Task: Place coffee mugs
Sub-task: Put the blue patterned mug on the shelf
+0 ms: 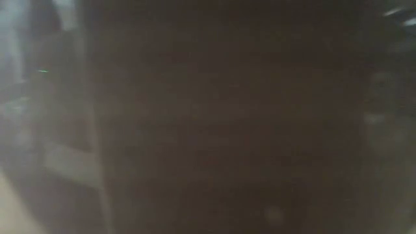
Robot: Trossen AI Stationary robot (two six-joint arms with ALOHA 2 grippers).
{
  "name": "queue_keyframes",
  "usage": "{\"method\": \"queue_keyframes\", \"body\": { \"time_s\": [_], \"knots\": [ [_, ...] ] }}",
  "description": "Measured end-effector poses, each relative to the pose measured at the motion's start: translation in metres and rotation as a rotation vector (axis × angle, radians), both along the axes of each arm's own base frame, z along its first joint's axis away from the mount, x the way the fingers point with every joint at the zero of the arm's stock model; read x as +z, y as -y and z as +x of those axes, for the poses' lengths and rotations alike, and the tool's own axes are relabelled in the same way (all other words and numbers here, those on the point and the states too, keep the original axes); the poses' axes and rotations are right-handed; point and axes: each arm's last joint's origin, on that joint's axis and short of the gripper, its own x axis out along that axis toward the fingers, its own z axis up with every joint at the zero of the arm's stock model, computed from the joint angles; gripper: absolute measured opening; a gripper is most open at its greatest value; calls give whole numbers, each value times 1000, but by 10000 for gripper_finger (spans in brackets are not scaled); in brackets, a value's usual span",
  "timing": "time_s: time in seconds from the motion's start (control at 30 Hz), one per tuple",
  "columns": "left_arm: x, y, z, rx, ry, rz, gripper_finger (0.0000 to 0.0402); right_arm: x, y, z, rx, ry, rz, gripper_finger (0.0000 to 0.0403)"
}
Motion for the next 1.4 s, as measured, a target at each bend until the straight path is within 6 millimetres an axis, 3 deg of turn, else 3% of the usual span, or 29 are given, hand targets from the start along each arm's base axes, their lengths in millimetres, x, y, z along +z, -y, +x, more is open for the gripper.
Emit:
{"method": "queue_keyframes", "body": {
  "time_s": [0.23,0.53,0.9,1.4],
  "knots": [
    [2,0,1,2,18,5,192,3,32,9,9,-3,32,33],
    [2,-1,1,-21,2,63,192,-21,45,10,4,-74,59,32],
    [2,-1,1,-21,2,66,192,-7,48,-13,24,82,13,32],
    [3,-4,0,37,-13,139,192,-23,104,-22,139,75,-84,32]
  ]
}}
